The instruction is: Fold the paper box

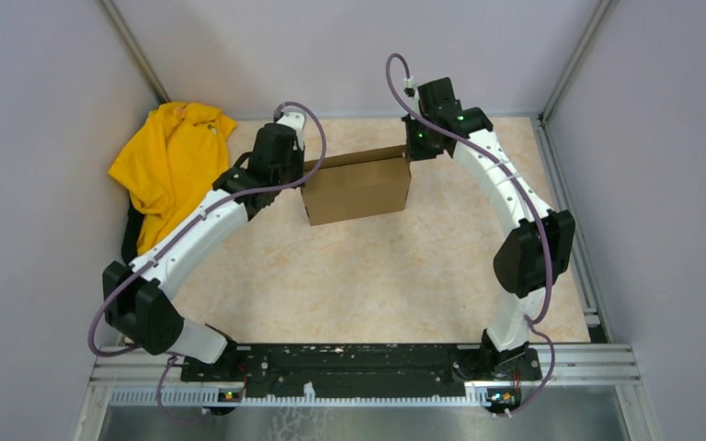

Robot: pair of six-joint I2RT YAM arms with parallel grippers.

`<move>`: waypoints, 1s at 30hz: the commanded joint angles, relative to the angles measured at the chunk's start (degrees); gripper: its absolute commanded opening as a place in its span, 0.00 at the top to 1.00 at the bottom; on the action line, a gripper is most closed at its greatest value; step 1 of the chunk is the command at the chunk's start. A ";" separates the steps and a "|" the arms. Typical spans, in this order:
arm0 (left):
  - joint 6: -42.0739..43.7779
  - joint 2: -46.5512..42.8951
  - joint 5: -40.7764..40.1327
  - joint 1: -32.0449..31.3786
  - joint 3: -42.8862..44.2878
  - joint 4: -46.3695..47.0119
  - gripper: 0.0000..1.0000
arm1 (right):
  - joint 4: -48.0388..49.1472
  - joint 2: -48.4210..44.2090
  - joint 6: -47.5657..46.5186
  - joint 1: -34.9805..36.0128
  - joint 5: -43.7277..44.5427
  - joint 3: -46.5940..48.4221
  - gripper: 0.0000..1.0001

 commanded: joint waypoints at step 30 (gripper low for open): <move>-4.07 6.64 10.40 3.22 9.82 -8.68 0.93 | -3.86 -0.83 -0.60 0.83 -1.49 -2.05 1.00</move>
